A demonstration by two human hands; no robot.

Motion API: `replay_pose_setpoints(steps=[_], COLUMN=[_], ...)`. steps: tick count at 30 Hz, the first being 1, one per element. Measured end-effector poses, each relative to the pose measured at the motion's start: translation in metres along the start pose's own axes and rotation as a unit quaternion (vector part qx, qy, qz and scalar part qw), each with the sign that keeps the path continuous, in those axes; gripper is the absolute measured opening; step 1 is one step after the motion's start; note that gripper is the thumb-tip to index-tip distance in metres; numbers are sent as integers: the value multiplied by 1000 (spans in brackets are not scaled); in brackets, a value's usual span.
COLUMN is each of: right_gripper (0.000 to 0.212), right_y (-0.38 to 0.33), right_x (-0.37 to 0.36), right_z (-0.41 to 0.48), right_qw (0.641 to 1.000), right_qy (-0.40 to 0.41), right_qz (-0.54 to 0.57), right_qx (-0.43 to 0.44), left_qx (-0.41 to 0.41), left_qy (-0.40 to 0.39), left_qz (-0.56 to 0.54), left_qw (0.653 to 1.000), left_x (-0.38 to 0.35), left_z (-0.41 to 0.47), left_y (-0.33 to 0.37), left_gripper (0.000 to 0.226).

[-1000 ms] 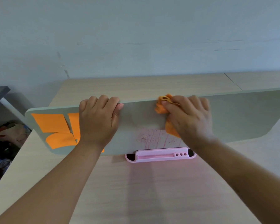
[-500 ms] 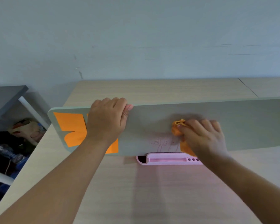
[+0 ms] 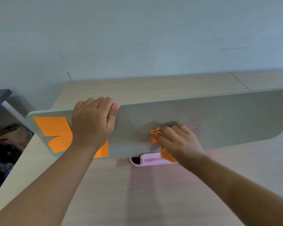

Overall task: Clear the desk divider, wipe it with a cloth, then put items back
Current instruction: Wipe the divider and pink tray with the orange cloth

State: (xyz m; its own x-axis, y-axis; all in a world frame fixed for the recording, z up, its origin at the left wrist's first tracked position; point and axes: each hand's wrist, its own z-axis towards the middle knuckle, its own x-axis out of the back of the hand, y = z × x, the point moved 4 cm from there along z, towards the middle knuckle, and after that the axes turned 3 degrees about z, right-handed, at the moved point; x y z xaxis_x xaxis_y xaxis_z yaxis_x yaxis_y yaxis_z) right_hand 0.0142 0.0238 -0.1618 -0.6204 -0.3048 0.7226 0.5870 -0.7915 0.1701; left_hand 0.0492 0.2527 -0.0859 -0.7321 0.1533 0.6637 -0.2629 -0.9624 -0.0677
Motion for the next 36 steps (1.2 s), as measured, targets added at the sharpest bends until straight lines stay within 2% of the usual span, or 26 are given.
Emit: replay_pose_setpoints(steps=[3, 6, 9, 14, 17, 19, 21, 23, 26, 31, 34, 36], right_gripper=[17, 14, 13, 17, 20, 29, 30, 11, 16, 14, 22, 27], right_y=[39, 53, 31, 7, 28, 53, 75, 82, 66, 36, 51, 70], right_x=[28, 50, 46, 20, 20, 31, 48, 62, 60, 28, 25, 34], right_z=[-24, -1, 37, 35, -5, -32, -41, -26, 8, 3, -33, -48], right_qw=[997, 990, 993, 999, 1000, 998, 995, 993, 990, 999, 999, 997], right_qy=[35, 86, 97, 43, -22, -45, -36, 8, 70, 33, -40, -40], right_qz=[-29, -16, 8, 18, 5, -21, -54, -61, 6, -18, -37, -55], right_qx=[-65, -111, -72, -11, -8, -30, -72, -100, -122, -1, 6, -24], left_qx=[15, 32, 46, 48, 80, 88, 97, 107, 110, 91, 88, 87], left_qy=[-3, -18, -37, -40, -19, 2, 19, 34, 52, 75, 82, 87], left_qz=[-1, -6, -8, -30, -39, -31, -23, -12, -2, -3, -3, 3], left_qw=[1000, 999, 998, 998, 996, 996, 995, 994, 993, 993, 993, 992], left_x=[-1, 0, 3, 1, -2, -3, -5, -7, -11, -12, -11, -12], left_z=[0, 0, 4, 15, 15, 13, 11, 11, 11, 10, 8, 9], left_y=[2, 5, 10, 37, 41, 41, 41, 42, 43, 42, 41, 42], left_gripper=[45, 45, 45, 44, 40, 38, 38, 38, 37, 37, 37, 37])
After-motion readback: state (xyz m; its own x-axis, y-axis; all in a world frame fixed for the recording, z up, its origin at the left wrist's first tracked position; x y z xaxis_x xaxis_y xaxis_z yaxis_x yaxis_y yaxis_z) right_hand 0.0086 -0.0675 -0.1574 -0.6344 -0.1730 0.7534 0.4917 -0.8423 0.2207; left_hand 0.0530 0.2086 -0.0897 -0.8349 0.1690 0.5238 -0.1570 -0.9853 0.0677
